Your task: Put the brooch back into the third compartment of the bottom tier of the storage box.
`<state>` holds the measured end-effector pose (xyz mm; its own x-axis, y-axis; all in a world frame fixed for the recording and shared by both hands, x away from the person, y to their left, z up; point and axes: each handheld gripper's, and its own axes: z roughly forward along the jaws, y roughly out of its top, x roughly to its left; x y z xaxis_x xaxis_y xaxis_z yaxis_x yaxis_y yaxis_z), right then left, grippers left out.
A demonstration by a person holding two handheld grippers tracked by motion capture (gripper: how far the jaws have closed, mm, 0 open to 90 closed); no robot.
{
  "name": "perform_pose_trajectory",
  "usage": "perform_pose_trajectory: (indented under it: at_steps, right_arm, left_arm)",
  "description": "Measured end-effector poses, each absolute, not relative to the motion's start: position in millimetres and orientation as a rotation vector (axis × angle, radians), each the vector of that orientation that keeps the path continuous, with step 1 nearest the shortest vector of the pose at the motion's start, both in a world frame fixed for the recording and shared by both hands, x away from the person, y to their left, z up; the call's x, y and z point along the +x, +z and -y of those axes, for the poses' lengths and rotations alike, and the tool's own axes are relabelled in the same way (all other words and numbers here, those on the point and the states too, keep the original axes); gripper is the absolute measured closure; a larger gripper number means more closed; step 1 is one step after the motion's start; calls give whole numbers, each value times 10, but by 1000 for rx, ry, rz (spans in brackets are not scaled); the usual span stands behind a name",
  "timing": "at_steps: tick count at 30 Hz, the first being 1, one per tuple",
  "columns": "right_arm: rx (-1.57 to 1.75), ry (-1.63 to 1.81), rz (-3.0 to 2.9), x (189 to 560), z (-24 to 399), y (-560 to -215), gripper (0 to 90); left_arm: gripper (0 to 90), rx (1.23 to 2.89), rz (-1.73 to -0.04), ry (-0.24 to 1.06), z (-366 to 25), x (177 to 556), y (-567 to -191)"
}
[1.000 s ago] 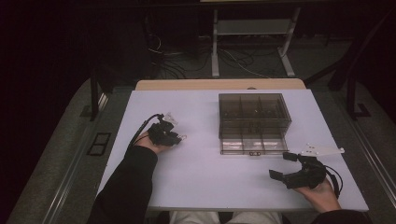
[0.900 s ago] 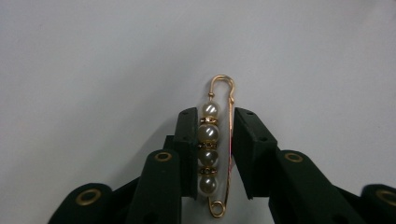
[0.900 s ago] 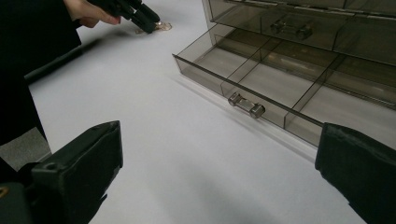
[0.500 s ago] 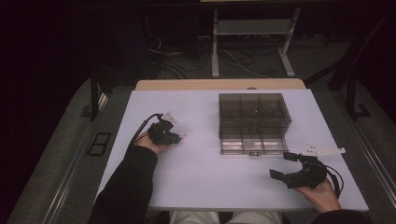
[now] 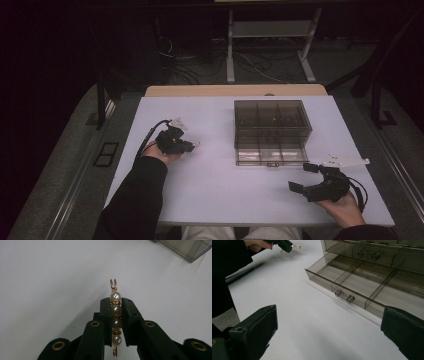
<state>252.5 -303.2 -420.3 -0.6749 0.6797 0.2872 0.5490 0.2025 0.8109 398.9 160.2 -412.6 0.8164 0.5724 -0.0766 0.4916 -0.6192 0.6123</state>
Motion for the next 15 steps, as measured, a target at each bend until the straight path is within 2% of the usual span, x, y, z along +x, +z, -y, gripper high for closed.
perform_pose_trajectory:
  at_steps: [15]
  right_arm:
    - [1198, 1483, -2331, 2520, 3032, -4202, 4]
  left_arm:
    - [791, 2332, -743, 169, -1540, 3857, -3879]
